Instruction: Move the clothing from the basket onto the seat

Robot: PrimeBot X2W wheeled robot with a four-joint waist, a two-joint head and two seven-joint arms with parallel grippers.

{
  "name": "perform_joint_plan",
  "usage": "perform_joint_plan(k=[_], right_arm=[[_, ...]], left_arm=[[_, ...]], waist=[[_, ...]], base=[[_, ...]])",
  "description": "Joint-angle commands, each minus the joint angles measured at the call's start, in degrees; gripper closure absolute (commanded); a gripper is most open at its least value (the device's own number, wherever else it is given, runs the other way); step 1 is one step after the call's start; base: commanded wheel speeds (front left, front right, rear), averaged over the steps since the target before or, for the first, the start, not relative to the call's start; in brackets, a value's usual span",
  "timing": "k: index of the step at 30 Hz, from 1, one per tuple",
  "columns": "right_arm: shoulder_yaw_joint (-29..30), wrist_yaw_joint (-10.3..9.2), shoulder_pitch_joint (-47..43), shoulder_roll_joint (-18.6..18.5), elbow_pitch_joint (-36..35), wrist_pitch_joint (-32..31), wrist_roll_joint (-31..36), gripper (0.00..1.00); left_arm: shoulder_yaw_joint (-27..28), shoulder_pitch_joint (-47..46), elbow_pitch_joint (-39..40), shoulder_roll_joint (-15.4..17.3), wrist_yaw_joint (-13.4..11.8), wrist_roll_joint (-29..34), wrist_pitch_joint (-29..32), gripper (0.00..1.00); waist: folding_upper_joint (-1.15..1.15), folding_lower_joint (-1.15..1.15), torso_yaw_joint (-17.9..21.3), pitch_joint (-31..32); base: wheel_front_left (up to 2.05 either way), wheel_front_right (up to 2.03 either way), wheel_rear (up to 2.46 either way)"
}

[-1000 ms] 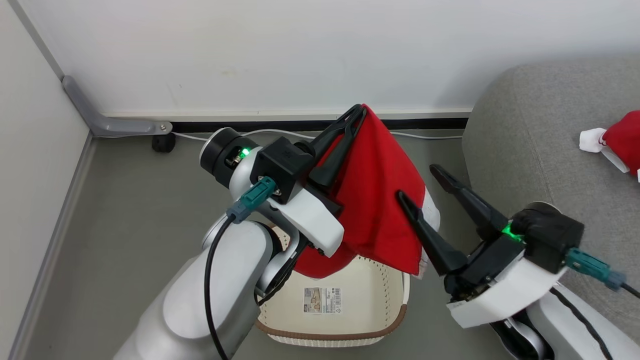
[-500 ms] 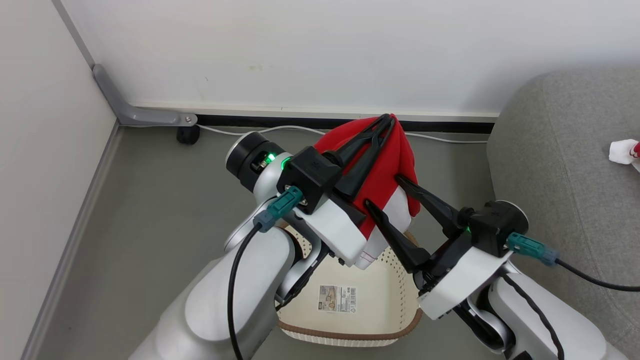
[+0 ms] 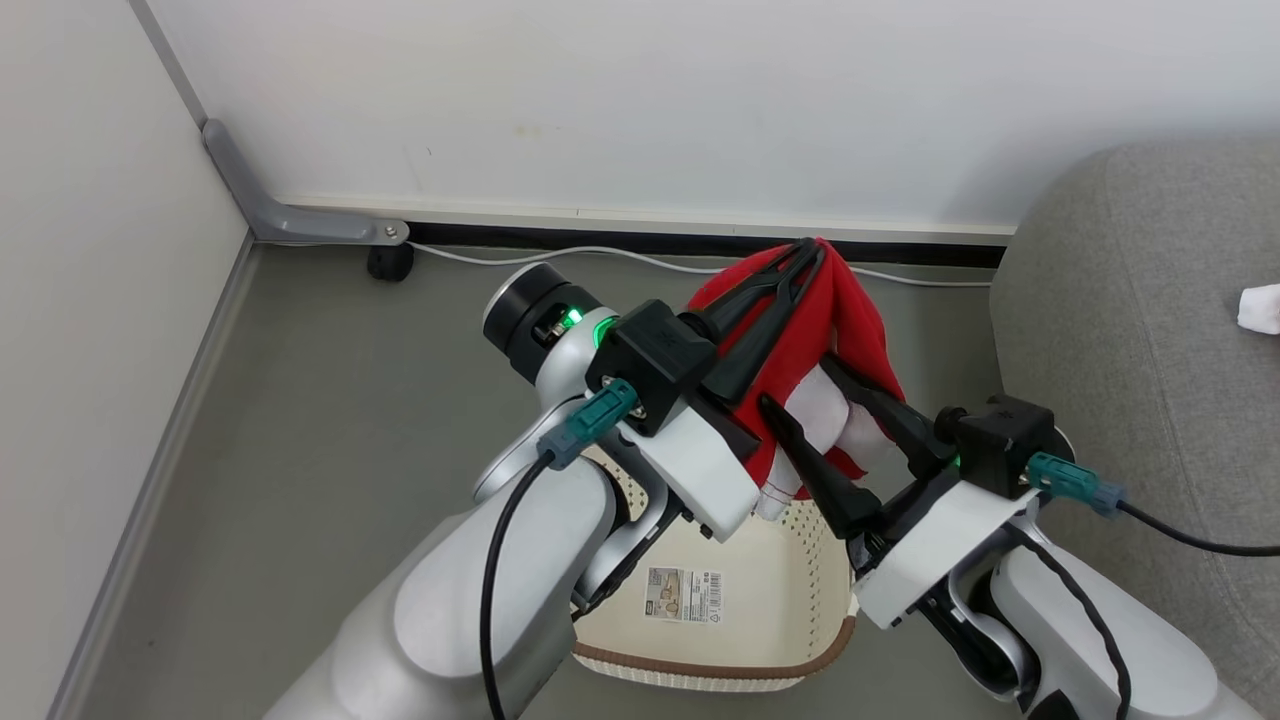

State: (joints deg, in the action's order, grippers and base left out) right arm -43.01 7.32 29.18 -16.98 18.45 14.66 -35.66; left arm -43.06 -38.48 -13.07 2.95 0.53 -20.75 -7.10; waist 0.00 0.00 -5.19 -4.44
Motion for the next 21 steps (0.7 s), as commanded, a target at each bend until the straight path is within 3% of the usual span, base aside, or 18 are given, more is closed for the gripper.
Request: perform_joint_plan(k=[1, 14, 19, 20, 21], right_arm=[[-0.54, 0.17, 1.14, -0.32, -0.25, 0.34, -1.0, 0.0], [-4.96, 0.17, 3.08, -0.38, 4.49, 0.34, -9.3, 0.0], [-6.88, 0.17, 4.73, -0.81, 2.6, 0.34, -12.06, 0.0], [-7.05, 0.17, 4.89, -0.98, 1.88, 0.34, -12.25, 0.07], [-7.06, 0.17, 4.99, -1.19, 1.26, 0.34, -12.35, 0.36]], left_arm=[[1.42, -3.33, 1.49, 0.39, 0.06, -0.32, -0.56, 1.0], [-2.08, -5.33, 0.81, 0.01, -1.0, -1.71, -1.37, 1.0], [-3.11, -5.85, 0.43, -0.03, -1.64, -2.27, -1.78, 1.0], [-3.28, -5.89, 0.32, -0.03, -1.79, -2.37, -1.86, 1.0], [-3.43, -5.91, 0.19, -0.04, -1.94, -2.48, -1.95, 1.0]], waist=[[0.0, 0.0, -0.19, -0.18], [0.0, 0.0, -1.75, -1.03], [0.0, 0.0, -1.85, -1.34], [0.0, 0.0, -1.82, -1.42], [0.0, 0.0, -1.77, -1.49]], base=[[0.0, 0.0, 0.0], [0.0, 0.0, 0.0], [0.0, 0.0, 0.0], [0.0, 0.0, 0.0], [0.0, 0.0, 0.0]])
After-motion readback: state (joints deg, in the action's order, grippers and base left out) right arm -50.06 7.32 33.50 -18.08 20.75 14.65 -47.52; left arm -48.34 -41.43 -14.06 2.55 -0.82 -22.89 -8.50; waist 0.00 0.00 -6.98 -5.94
